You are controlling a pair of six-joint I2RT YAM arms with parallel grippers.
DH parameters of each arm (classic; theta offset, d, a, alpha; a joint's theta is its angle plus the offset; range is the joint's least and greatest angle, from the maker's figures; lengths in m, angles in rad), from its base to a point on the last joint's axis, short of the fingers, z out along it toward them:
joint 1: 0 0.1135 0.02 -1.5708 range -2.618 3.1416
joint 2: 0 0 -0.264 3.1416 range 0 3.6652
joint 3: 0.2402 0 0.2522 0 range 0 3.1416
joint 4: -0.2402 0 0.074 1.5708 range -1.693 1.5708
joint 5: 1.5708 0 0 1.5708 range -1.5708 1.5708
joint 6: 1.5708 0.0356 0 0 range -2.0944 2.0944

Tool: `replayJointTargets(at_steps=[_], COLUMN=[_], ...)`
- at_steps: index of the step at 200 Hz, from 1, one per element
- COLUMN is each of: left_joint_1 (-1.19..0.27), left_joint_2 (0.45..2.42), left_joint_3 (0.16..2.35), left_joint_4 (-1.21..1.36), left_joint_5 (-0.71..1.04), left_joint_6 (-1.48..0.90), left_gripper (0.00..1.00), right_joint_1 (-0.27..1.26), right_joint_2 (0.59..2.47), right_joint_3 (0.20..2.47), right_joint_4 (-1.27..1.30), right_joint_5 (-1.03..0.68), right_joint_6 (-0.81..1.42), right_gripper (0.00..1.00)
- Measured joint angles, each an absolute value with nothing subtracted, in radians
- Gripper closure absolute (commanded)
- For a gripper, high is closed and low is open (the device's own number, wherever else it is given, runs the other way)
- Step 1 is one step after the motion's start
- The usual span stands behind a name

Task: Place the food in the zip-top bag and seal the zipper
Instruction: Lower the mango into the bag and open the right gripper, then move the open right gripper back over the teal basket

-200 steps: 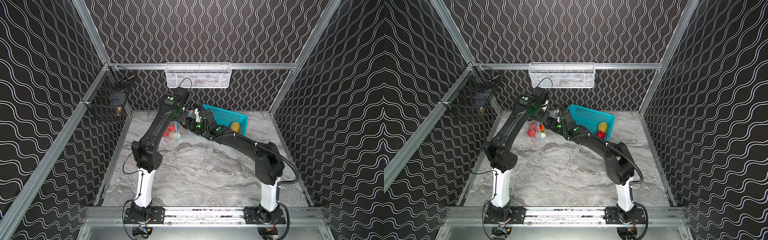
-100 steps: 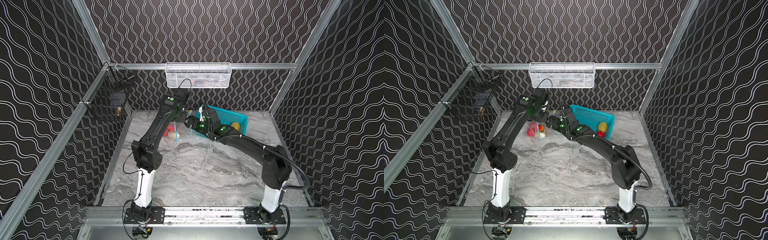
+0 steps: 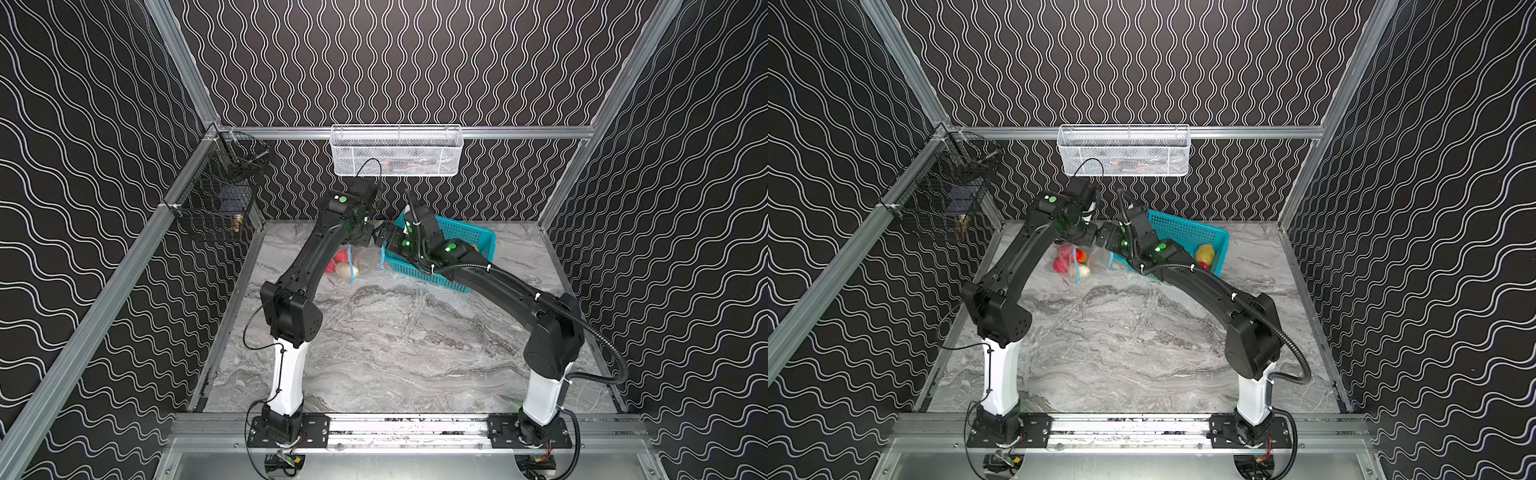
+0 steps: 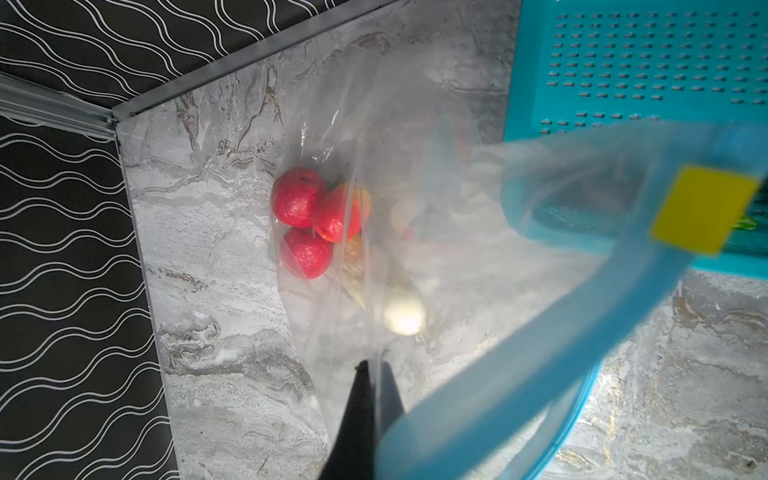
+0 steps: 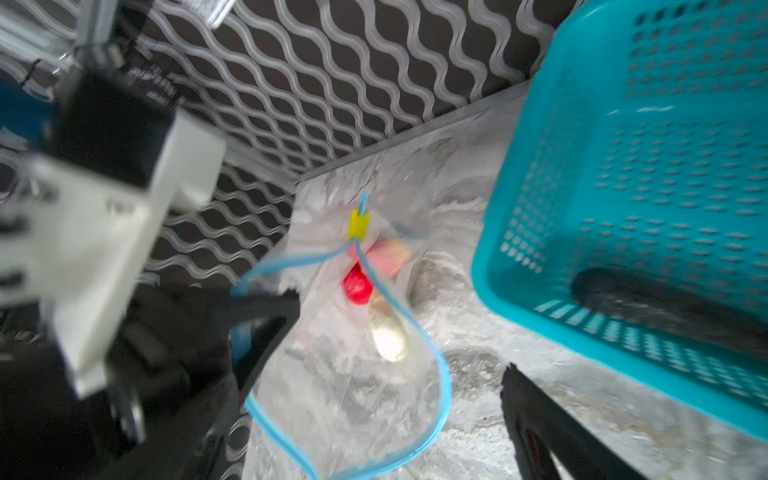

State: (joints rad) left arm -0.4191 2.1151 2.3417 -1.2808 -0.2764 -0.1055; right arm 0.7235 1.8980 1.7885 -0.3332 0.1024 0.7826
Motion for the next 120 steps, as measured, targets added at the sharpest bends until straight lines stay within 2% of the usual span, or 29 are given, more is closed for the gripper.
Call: replayJointTargets(at_steps=[64, 120], left_joint_1=[-0.421, -0.421], left_joint_2=[2.115, 2.115], left_joint_3=[2.329, 2.337], left_joint_4=[-1.282, -1.285], left_joint_5=[-0.258, -0.258], left_joint_6=[-0.107, -0.114], left_gripper=[1.00, 1.00], right_joint_1=[0.725, 0.724], right_joint_2=[1.969, 1.884], right_joint_3=[1.928, 1.809], right_joint_4=[-0.543, -0.525], right_joint_5=[0.203, 0.268], right_joint_6=[0.853, 0.906], right_gripper=[0.01, 0.01])
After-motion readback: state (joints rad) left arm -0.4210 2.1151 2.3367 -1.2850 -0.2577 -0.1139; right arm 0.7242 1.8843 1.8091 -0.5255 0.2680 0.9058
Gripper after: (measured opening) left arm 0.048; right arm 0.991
